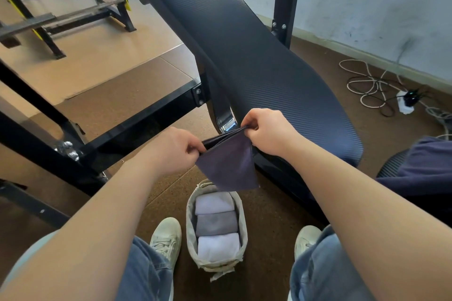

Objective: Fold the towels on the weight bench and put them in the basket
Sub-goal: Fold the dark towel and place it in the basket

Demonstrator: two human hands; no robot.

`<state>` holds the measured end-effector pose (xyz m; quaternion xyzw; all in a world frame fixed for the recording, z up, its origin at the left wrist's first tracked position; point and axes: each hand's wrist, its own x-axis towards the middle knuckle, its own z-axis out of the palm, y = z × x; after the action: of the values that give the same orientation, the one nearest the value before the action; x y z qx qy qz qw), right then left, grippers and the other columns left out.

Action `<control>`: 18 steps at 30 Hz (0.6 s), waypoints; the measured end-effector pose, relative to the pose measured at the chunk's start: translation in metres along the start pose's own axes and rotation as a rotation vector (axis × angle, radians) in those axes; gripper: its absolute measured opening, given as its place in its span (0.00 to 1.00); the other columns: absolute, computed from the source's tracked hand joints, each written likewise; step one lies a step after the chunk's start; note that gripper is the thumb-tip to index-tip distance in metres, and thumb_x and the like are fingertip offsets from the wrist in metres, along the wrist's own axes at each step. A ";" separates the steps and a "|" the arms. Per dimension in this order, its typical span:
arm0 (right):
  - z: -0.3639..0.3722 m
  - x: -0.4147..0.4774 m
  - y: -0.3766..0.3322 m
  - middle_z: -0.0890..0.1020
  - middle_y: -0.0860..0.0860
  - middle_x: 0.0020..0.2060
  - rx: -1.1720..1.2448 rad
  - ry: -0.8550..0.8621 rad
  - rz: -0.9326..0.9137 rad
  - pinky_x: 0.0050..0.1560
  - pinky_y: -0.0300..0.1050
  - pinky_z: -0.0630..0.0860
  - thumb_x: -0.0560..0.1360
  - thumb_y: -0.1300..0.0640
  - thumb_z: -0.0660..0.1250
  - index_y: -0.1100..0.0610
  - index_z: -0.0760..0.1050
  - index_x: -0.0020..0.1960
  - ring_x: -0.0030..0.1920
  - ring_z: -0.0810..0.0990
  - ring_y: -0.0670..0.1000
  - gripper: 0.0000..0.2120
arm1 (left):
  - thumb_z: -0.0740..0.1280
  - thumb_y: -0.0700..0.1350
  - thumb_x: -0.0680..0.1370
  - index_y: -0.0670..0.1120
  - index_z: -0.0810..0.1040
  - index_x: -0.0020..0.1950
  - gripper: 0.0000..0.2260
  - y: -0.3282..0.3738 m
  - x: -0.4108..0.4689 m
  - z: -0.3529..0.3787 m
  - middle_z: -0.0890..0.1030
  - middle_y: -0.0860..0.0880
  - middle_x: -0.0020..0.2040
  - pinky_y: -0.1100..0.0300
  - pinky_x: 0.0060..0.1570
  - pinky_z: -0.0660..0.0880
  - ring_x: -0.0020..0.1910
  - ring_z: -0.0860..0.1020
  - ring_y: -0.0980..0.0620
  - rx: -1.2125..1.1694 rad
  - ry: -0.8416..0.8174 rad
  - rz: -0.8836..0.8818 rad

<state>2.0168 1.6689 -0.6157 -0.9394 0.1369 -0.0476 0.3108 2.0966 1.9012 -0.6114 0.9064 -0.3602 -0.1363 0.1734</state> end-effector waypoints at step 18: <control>-0.011 0.002 0.016 0.84 0.48 0.48 -0.064 -0.050 0.100 0.51 0.45 0.80 0.74 0.65 0.64 0.46 0.80 0.47 0.49 0.81 0.53 0.15 | 0.76 0.45 0.76 0.54 0.84 0.49 0.06 -0.011 0.004 0.006 0.85 0.57 0.40 0.64 0.45 0.78 0.41 0.83 0.63 -0.286 0.262 -0.005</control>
<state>2.0137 1.6502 -0.6167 -0.9417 0.1772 -0.0042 0.2861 2.1039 1.9043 -0.6212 0.8835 -0.3092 -0.0675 0.3453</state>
